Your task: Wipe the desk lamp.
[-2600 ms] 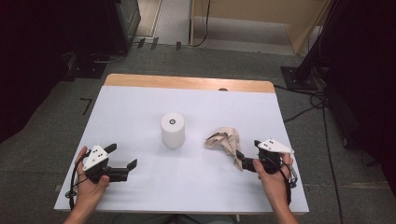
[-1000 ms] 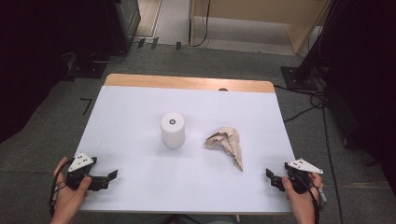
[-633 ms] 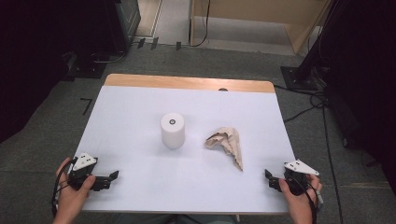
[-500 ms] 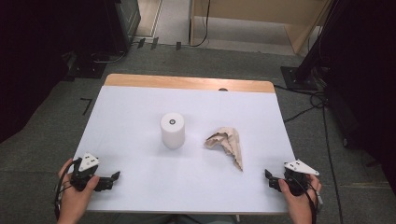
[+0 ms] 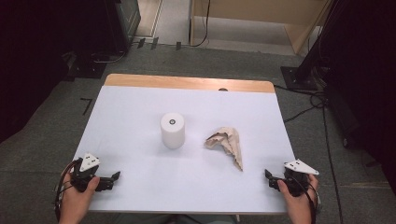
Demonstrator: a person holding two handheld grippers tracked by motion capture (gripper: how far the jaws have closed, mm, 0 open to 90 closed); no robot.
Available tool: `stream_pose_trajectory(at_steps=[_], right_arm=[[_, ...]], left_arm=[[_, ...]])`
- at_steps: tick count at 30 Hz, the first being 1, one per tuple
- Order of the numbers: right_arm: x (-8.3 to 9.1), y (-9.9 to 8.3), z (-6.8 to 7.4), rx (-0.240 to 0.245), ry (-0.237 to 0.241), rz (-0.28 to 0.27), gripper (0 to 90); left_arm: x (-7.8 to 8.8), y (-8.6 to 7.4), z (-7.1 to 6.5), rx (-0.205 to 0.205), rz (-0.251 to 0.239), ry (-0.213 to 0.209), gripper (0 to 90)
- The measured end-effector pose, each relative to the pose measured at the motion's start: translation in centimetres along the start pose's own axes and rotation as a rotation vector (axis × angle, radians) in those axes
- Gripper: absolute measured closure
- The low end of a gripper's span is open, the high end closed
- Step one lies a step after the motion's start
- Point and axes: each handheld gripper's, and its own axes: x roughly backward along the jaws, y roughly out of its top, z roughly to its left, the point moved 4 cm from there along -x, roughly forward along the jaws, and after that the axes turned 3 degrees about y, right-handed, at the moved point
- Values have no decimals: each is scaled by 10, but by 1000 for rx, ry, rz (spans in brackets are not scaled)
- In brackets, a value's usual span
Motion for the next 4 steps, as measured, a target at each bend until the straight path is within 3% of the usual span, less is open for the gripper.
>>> stream_pose_trajectory(at_steps=[4], right_arm=[[0, 0, 0, 0, -1, 0, 137]], left_arm=[[0, 0, 0, 2, 3, 2, 0]])
